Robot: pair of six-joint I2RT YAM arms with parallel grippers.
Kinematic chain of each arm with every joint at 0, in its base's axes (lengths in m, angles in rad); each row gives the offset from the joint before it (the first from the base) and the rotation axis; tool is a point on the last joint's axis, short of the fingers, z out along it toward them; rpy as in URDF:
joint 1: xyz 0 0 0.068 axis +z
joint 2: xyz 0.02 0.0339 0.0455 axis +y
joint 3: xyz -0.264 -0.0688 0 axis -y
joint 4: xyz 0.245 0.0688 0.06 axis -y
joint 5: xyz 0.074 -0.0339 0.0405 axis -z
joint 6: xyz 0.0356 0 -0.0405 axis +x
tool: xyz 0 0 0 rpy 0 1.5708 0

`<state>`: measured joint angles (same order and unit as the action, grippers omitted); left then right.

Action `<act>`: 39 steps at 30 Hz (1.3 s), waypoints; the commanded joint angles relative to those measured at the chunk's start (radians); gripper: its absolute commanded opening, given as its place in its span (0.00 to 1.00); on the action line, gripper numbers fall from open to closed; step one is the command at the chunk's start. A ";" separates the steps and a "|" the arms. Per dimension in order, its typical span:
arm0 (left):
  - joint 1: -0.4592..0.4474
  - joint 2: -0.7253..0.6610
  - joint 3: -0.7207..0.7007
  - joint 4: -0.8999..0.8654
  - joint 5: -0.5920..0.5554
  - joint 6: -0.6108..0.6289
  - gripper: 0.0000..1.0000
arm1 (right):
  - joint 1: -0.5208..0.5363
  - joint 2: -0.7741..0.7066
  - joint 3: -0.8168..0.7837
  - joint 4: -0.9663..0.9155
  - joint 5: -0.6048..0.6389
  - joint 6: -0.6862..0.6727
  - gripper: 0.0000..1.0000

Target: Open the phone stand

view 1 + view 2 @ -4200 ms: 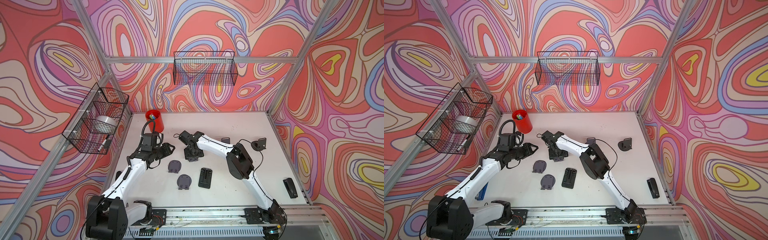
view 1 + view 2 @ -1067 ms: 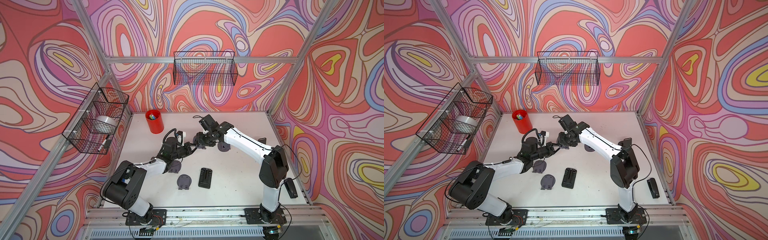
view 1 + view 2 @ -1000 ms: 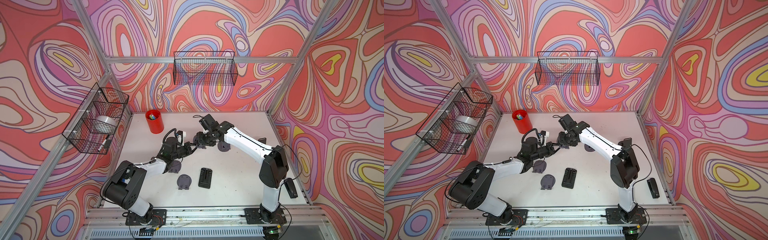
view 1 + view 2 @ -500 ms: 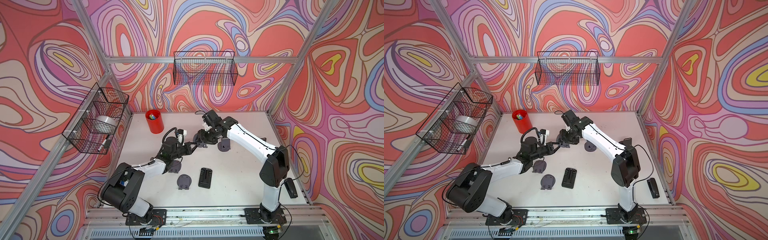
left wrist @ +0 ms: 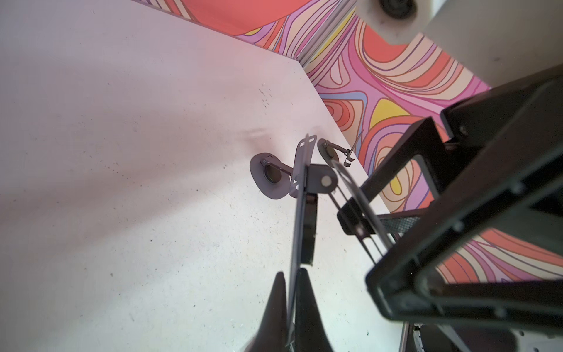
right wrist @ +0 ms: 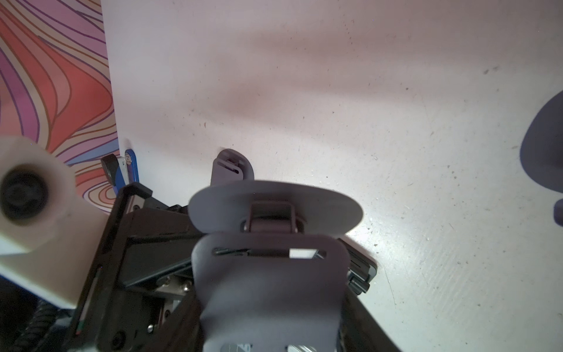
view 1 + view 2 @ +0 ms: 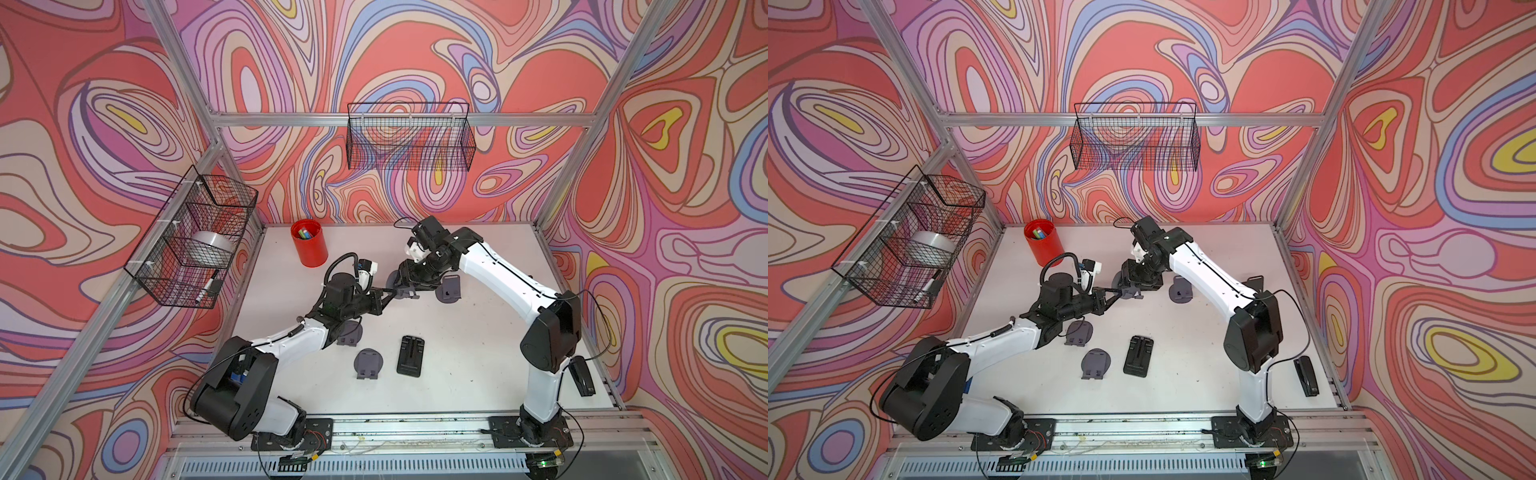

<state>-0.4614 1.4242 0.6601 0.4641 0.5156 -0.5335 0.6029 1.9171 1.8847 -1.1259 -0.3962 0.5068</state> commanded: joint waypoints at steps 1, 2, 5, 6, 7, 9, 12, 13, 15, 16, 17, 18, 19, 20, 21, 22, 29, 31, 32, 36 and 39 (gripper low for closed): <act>0.025 -0.001 -0.014 -0.137 -0.141 0.053 0.00 | -0.011 -0.067 0.060 -0.152 -0.071 -0.057 0.05; 0.025 -0.003 -0.016 -0.134 -0.137 0.053 0.00 | -0.013 -0.066 0.066 -0.160 -0.070 -0.063 0.05; 0.025 -0.006 -0.026 -0.105 -0.113 0.045 0.00 | -0.014 -0.063 0.076 -0.177 -0.072 -0.078 0.05; 0.025 -0.005 -0.025 -0.098 -0.104 0.043 0.00 | -0.015 -0.061 0.078 -0.179 -0.073 -0.080 0.05; 0.024 -0.004 -0.020 -0.099 -0.094 0.040 0.00 | -0.014 -0.061 0.079 -0.178 -0.073 -0.080 0.04; 0.025 0.000 -0.010 -0.102 -0.074 0.031 0.00 | -0.015 -0.063 0.080 -0.172 -0.069 -0.079 0.04; 0.026 0.012 0.012 -0.113 -0.046 -0.003 0.14 | -0.014 -0.073 0.068 -0.150 -0.054 -0.072 0.04; 0.024 0.018 0.019 -0.111 -0.037 -0.022 0.19 | -0.014 -0.076 0.060 -0.141 -0.052 -0.068 0.04; 0.024 0.030 0.024 -0.085 -0.018 -0.065 0.25 | -0.014 -0.083 0.039 -0.120 -0.051 -0.058 0.03; 0.024 0.037 0.026 -0.069 -0.010 -0.086 0.27 | -0.013 -0.087 0.025 -0.106 -0.050 -0.053 0.03; 0.023 0.041 0.024 -0.052 -0.005 -0.104 0.27 | -0.013 -0.091 0.014 -0.094 -0.045 -0.046 0.03; 0.023 0.044 0.024 -0.040 -0.002 -0.117 0.28 | -0.013 -0.093 0.007 -0.087 -0.043 -0.042 0.03; 0.019 0.046 0.024 -0.027 0.001 -0.130 0.28 | -0.013 -0.095 0.000 -0.082 -0.039 -0.039 0.03; 0.015 0.047 0.025 -0.021 -0.001 -0.138 0.28 | -0.013 -0.093 -0.002 -0.080 -0.034 -0.039 0.03; 0.014 0.048 0.028 -0.019 0.000 -0.143 0.28 | -0.014 -0.093 -0.005 -0.078 -0.031 -0.037 0.02; 0.012 0.047 0.030 -0.019 0.001 -0.148 0.28 | -0.014 -0.093 -0.007 -0.073 -0.027 -0.035 0.02; 0.003 0.038 0.045 -0.003 0.031 -0.166 0.29 | -0.012 -0.087 -0.022 -0.052 -0.016 -0.026 0.02; 0.000 0.032 0.045 0.001 0.039 -0.162 0.30 | -0.012 -0.085 -0.020 -0.050 -0.014 -0.024 0.02; -0.004 0.028 0.045 0.002 0.044 -0.159 0.30 | -0.012 -0.083 -0.019 -0.050 -0.011 -0.024 0.02; -0.017 0.014 0.054 -0.014 0.057 -0.122 0.32 | -0.012 -0.074 -0.009 -0.052 -0.007 -0.022 0.02; -0.020 0.004 0.063 -0.037 0.074 -0.080 0.32 | -0.012 -0.066 0.002 -0.057 -0.007 -0.024 0.02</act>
<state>-0.4736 1.4483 0.6910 0.4446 0.5751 -0.6579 0.5903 1.8793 1.8706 -1.1744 -0.4004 0.4835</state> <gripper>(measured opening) 0.318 0.595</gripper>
